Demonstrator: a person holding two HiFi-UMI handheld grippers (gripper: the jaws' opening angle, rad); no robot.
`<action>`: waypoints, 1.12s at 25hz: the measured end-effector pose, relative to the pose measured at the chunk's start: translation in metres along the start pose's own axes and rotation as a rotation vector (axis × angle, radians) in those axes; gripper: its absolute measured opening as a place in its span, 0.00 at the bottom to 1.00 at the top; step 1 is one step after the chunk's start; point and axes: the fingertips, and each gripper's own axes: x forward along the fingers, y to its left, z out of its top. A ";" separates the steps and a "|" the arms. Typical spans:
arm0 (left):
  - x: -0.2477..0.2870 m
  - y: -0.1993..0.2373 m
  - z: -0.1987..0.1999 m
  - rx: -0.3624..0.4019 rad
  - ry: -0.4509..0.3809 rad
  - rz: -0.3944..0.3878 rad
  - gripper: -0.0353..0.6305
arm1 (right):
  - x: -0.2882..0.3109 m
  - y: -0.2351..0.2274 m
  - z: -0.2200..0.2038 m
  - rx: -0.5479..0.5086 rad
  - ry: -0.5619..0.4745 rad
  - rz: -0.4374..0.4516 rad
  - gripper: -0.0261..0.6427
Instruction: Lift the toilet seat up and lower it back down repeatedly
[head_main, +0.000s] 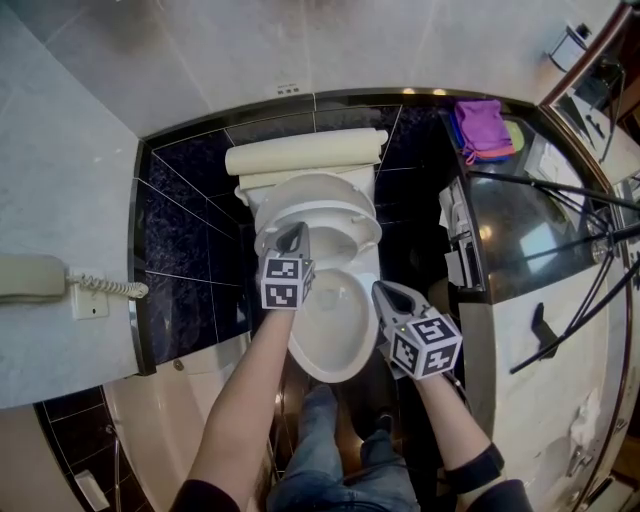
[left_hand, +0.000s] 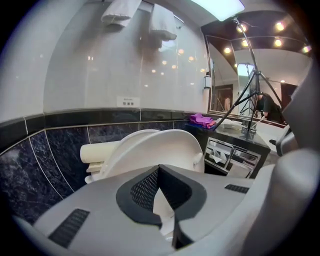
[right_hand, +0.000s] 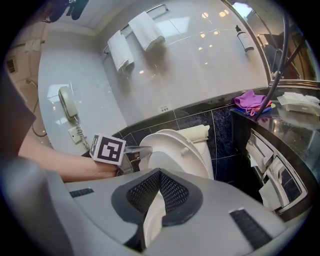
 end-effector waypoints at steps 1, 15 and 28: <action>0.004 0.004 0.004 0.002 0.004 0.000 0.04 | 0.001 -0.001 0.001 -0.002 0.000 -0.001 0.06; -0.020 0.001 0.009 0.005 0.019 -0.003 0.04 | -0.005 0.007 -0.003 -0.048 0.014 -0.022 0.06; -0.177 -0.069 0.046 0.036 -0.005 0.017 0.04 | -0.090 0.035 0.010 -0.196 0.009 0.002 0.06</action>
